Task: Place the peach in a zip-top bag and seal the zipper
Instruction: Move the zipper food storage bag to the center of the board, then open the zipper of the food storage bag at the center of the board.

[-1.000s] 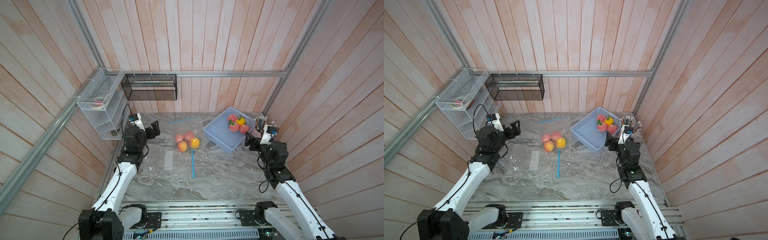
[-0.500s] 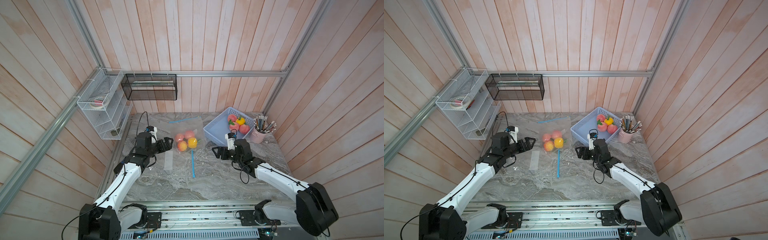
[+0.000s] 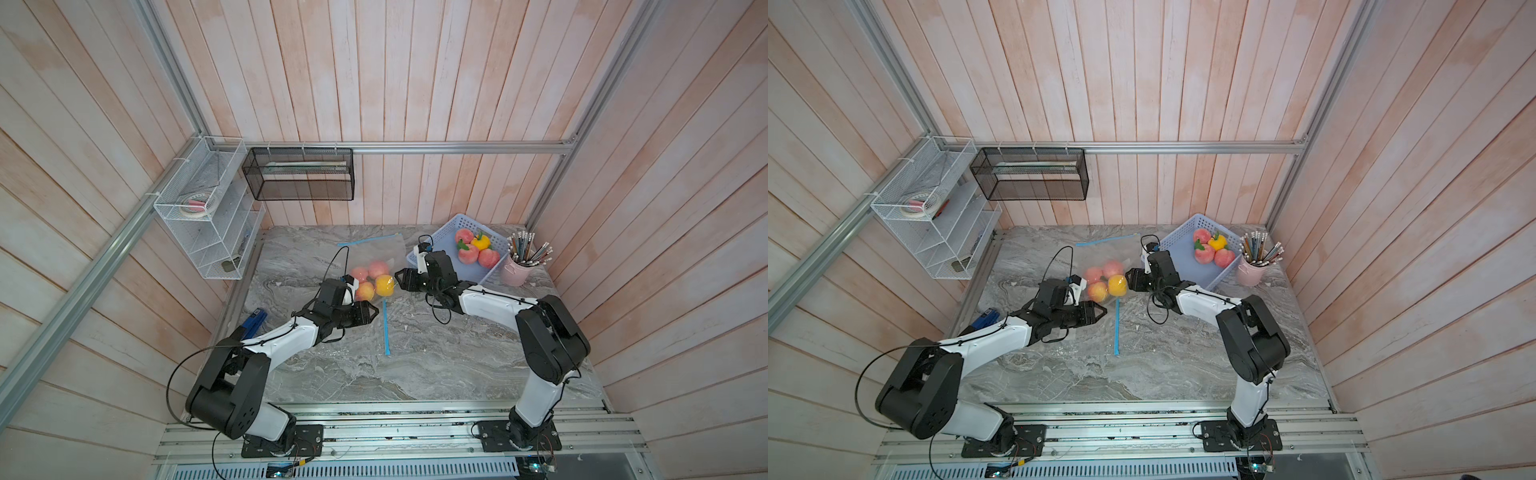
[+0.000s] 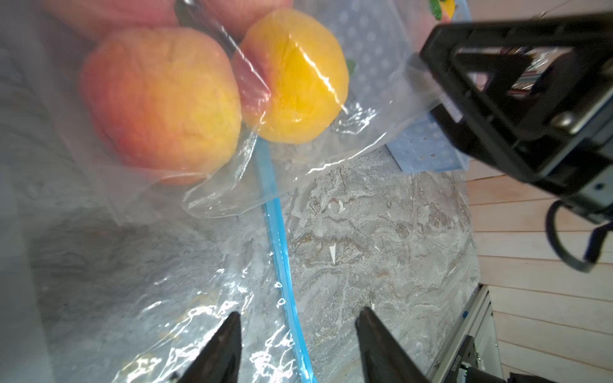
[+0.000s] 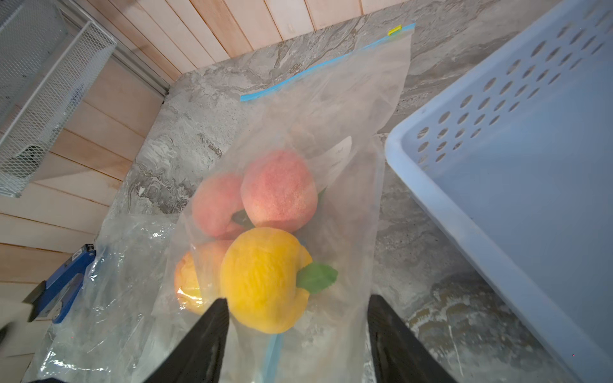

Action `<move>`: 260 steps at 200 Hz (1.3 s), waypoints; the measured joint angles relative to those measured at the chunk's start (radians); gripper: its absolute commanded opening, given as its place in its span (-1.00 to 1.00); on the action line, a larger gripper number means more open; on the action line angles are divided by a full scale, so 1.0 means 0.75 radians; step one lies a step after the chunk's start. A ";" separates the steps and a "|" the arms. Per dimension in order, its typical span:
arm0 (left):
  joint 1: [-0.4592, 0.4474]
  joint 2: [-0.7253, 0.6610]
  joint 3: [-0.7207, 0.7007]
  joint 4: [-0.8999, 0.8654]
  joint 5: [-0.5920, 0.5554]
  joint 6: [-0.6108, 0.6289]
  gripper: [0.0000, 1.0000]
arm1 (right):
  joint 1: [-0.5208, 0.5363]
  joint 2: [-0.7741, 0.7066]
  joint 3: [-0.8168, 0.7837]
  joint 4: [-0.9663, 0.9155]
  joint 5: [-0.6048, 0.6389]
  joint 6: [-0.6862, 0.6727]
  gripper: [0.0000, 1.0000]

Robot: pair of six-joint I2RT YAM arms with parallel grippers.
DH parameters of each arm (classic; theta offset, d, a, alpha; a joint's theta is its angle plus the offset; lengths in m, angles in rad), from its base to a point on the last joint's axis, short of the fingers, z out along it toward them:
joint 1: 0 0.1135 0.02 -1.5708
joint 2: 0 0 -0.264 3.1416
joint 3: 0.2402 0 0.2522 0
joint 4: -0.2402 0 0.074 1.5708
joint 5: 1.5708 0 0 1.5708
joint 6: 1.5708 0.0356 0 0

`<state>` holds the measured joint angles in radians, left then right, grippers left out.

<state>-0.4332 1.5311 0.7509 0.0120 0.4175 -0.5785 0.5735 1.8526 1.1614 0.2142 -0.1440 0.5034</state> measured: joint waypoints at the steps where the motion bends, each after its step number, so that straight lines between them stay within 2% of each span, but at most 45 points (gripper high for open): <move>1: 0.001 0.005 0.001 0.003 -0.001 -0.003 0.01 | 0.000 0.003 0.003 0.000 -0.002 0.000 0.27; 22: 0.008 0.118 0.055 0.036 -0.033 -0.018 -0.02 | 0.000 0.065 0.086 -0.009 -0.018 -0.019 0.30; 52: 0.052 0.229 0.174 0.097 -0.103 -0.037 -0.03 | -0.002 0.040 0.099 -0.008 -0.025 -0.027 0.41; 95: 0.182 0.362 0.340 0.148 -0.225 -0.042 -0.03 | -0.009 -0.124 -0.067 -0.006 -0.051 0.027 0.42; 124: 0.253 0.465 0.447 0.142 -0.271 -0.029 -0.03 | 0.013 -0.174 -0.195 0.015 -0.100 0.125 0.39; 160: 0.310 0.543 0.541 0.117 -0.290 -0.005 0.02 | 0.104 -0.123 -0.237 0.019 -0.152 0.228 0.18; 206: 0.360 0.481 0.540 0.030 -0.334 0.033 0.21 | 0.127 0.052 -0.146 0.018 -0.185 0.307 -0.06; 231: 0.359 0.317 0.477 -0.027 -0.347 0.028 0.24 | 0.126 0.125 -0.086 0.018 -0.198 0.327 -0.20; 260: 0.354 0.124 0.338 -0.037 -0.321 -0.022 0.24 | 0.126 0.182 -0.038 0.021 -0.219 0.341 -0.21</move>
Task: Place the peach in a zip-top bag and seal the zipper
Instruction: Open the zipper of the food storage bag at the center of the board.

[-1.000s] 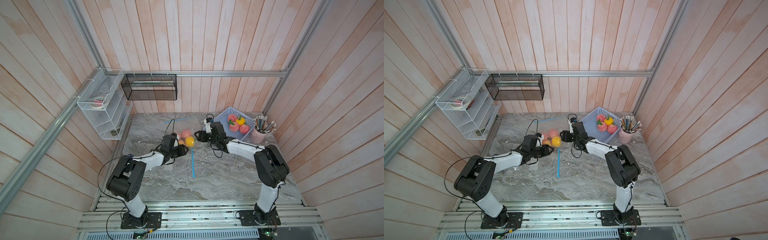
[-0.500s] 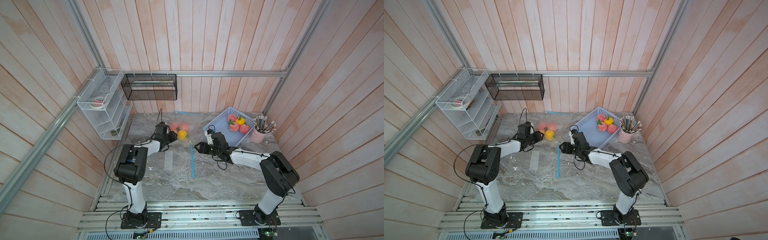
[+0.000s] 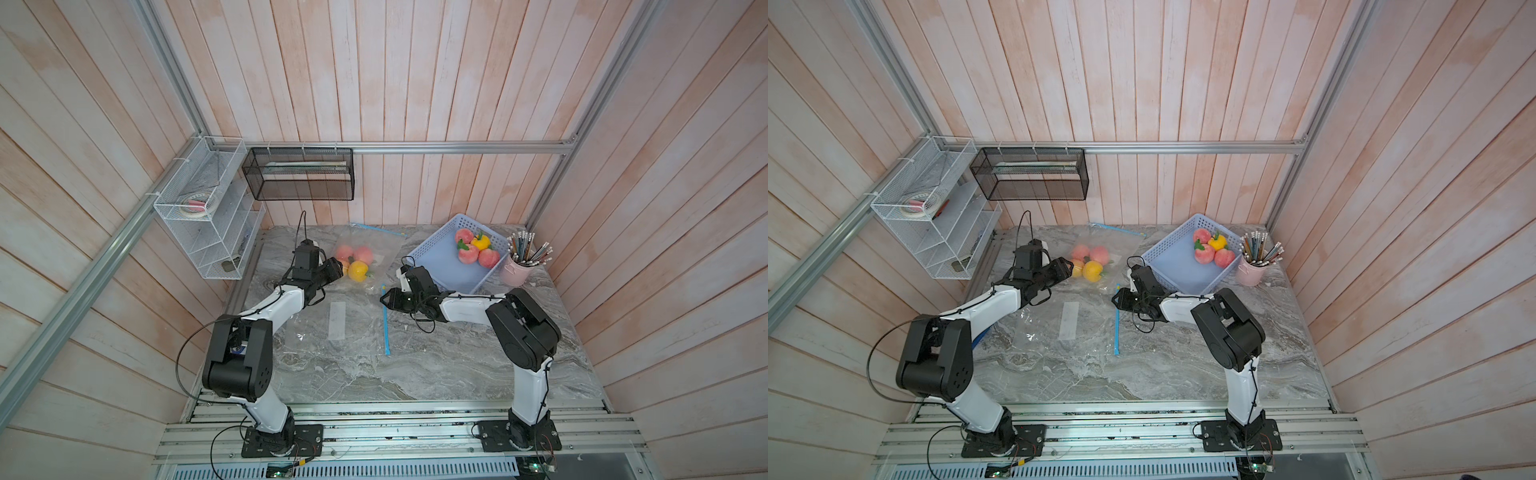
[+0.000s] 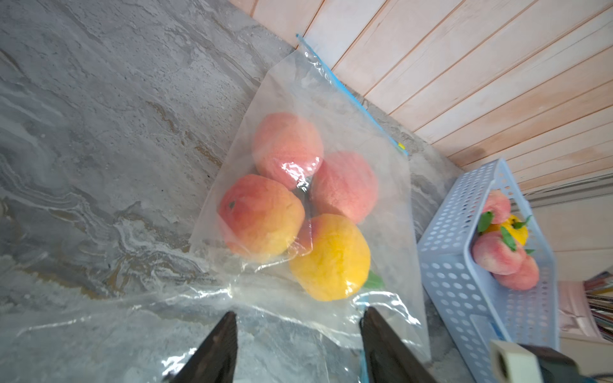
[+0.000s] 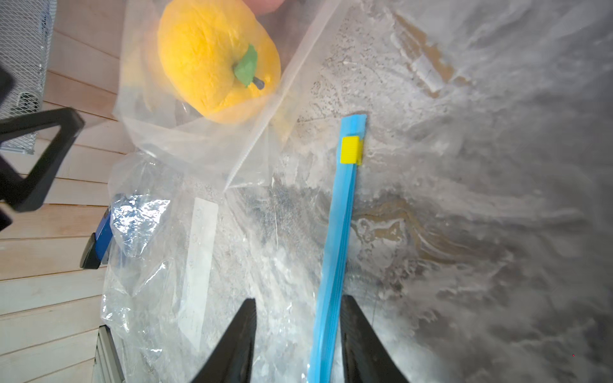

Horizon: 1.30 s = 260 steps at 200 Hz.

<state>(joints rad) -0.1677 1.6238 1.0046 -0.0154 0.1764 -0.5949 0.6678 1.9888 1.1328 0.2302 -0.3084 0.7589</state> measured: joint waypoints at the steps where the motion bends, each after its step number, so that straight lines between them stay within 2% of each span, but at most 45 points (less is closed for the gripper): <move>1: -0.002 -0.008 -0.008 -0.001 0.003 -0.004 0.24 | 0.000 0.002 0.001 0.000 -0.001 0.001 -0.21; 26: -0.038 -0.075 -0.141 -0.006 0.066 -0.042 0.21 | 0.000 0.014 0.002 -0.001 -0.009 0.006 -0.20; 67: -0.115 -0.078 -0.272 -0.066 0.201 -0.041 -0.08 | 0.000 0.015 0.002 0.008 -0.047 0.025 -0.25; 143: -0.147 0.022 -0.298 -0.075 0.277 -0.042 -0.19 | 0.000 0.047 0.002 0.010 -0.086 0.035 -0.26; 199: -0.150 0.068 -0.300 -0.074 0.277 -0.050 -0.26 | 0.000 0.047 0.002 0.035 -0.148 0.046 -0.44; 260: -0.150 0.080 -0.300 -0.057 0.277 -0.049 -0.31 | 0.000 0.083 0.015 0.089 -0.251 0.066 -0.43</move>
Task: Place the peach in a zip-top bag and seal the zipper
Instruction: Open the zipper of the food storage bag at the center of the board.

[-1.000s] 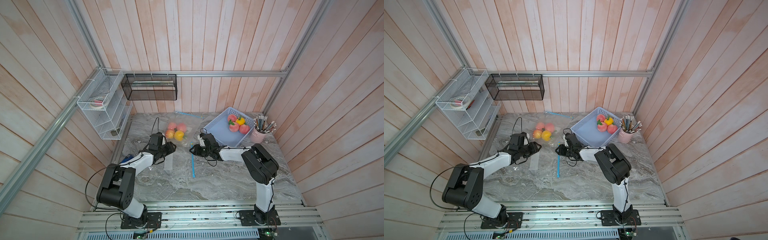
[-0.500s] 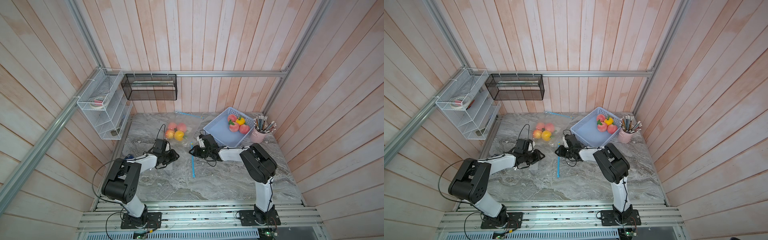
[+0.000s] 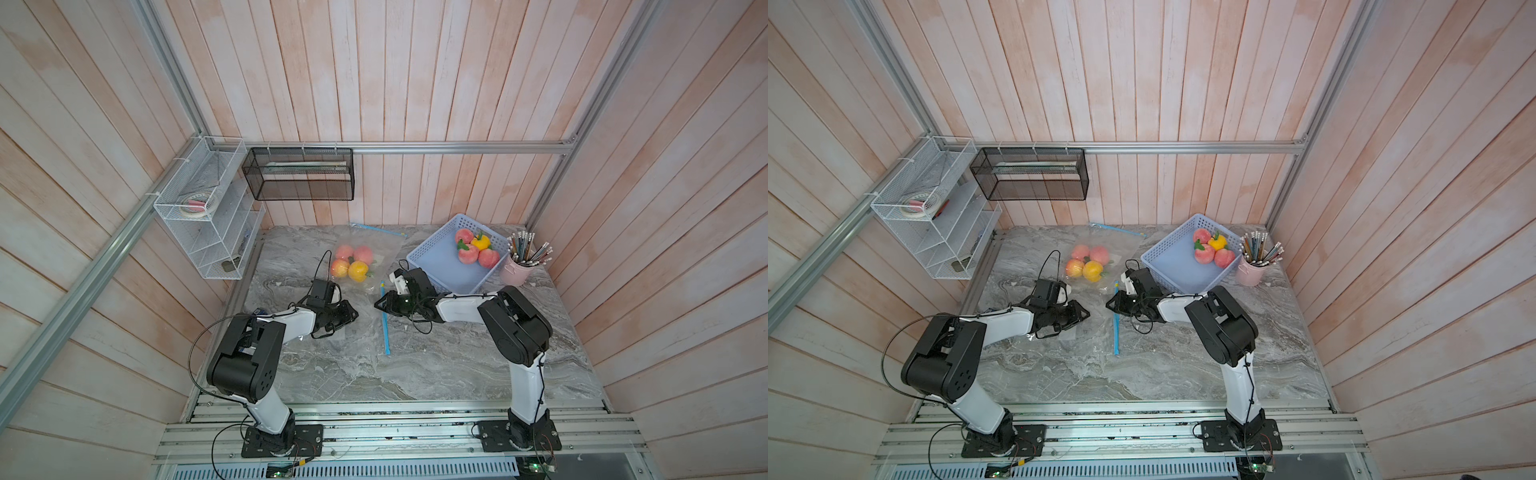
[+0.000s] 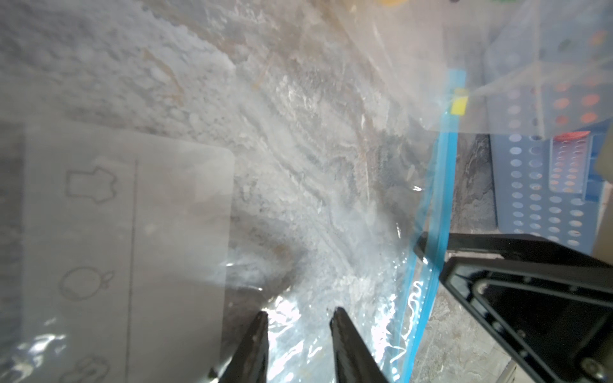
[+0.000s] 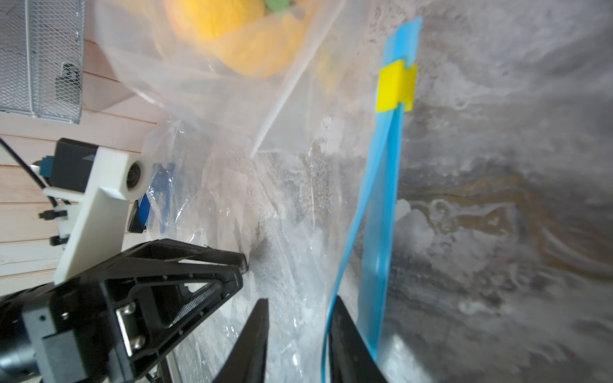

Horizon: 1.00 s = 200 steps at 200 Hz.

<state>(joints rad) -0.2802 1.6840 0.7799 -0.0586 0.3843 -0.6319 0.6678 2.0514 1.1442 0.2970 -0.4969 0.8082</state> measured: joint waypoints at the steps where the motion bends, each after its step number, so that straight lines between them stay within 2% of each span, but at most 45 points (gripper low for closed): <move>1: 0.000 0.001 0.000 0.001 0.001 -0.001 -0.31 | 0.000 0.002 0.001 0.000 -0.001 0.000 -0.43; 49: -0.001 0.004 0.000 0.010 0.000 0.001 -0.31 | 0.001 0.073 0.054 0.003 -0.046 0.006 -0.47; 63: -0.001 0.004 0.000 0.009 0.001 0.004 -0.31 | 0.001 0.077 0.063 0.016 -0.060 0.011 -0.60; 88: -0.001 0.002 0.001 0.006 -0.001 0.010 -0.31 | 0.001 0.079 0.069 0.048 -0.085 0.038 -1.00; 120: -0.001 -0.042 0.001 -0.066 -0.021 0.014 -0.31 | 0.001 0.077 0.050 0.135 -0.110 0.089 -1.00; 154: -0.021 -0.194 -0.013 -0.133 -0.037 0.014 -0.21 | 0.001 0.053 -0.023 0.228 -0.116 0.189 -1.00; 200: -0.175 -0.426 -0.089 -0.162 -0.058 0.010 -0.01 | 0.001 -0.043 -0.133 0.368 -0.112 0.380 -1.00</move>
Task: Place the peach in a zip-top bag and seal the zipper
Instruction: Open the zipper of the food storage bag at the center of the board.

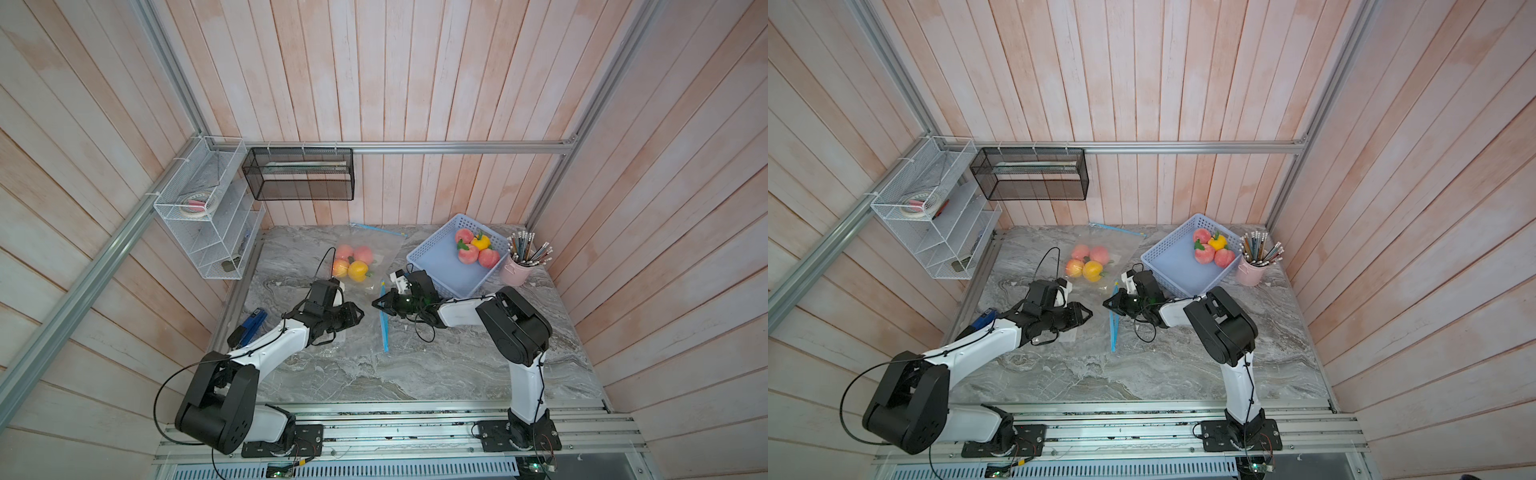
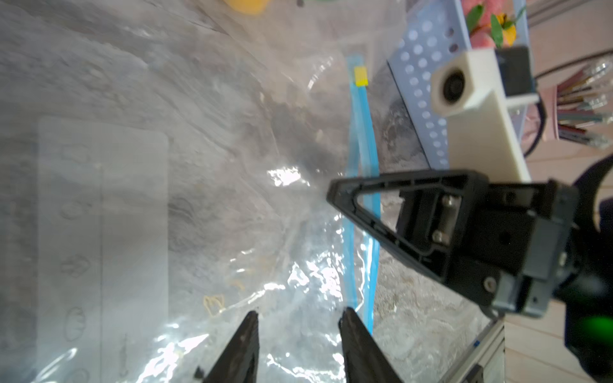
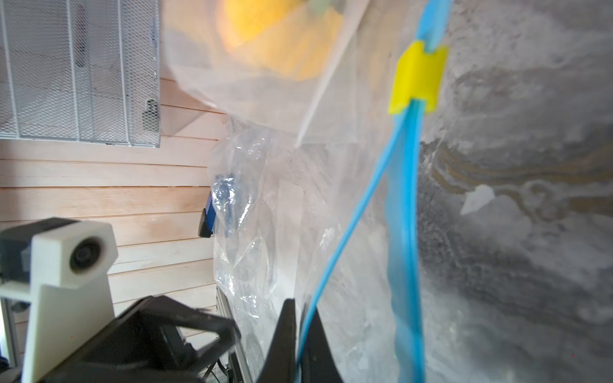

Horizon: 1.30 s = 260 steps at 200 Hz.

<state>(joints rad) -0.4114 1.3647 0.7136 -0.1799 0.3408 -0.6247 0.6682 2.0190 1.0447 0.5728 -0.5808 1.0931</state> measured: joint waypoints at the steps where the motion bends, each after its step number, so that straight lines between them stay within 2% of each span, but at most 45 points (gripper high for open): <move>1: -0.006 -0.005 -0.003 0.000 -0.001 -0.001 0.00 | 0.000 -0.003 -0.003 0.004 0.000 0.006 -1.00; 37: -0.191 -0.051 -0.064 0.020 -0.018 -0.016 0.31 | 0.007 -0.058 -0.040 0.056 0.019 0.100 -1.00; 56: -0.249 -0.039 -0.069 0.033 -0.046 -0.034 0.39 | 0.016 -0.066 -0.043 0.055 0.035 0.115 -1.00; 96: -0.264 0.004 -0.069 0.062 -0.124 -0.068 0.53 | 0.042 -0.066 -0.043 0.051 0.056 0.117 -1.00; 159: -0.283 0.093 -0.021 0.085 -0.292 -0.091 0.53 | 0.086 -0.066 -0.039 0.035 0.081 0.117 -1.00; 184: -0.290 0.135 -0.015 0.088 -0.340 -0.093 0.46 | 0.090 -0.066 -0.038 0.030 0.088 0.117 -1.00; 210: -0.292 0.176 0.002 0.096 -0.371 -0.090 0.27 | 0.093 -0.066 -0.030 0.023 0.089 0.117 -1.00; 260: -0.293 0.223 0.021 0.119 -0.392 -0.076 -0.27 | 0.095 -0.066 -0.021 0.009 0.090 0.115 -1.00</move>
<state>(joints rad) -0.6315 1.5318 0.7292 -0.0910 0.0467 -0.6819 0.7391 1.9697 1.0290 0.5793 -0.5137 1.1797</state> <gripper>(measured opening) 0.410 0.047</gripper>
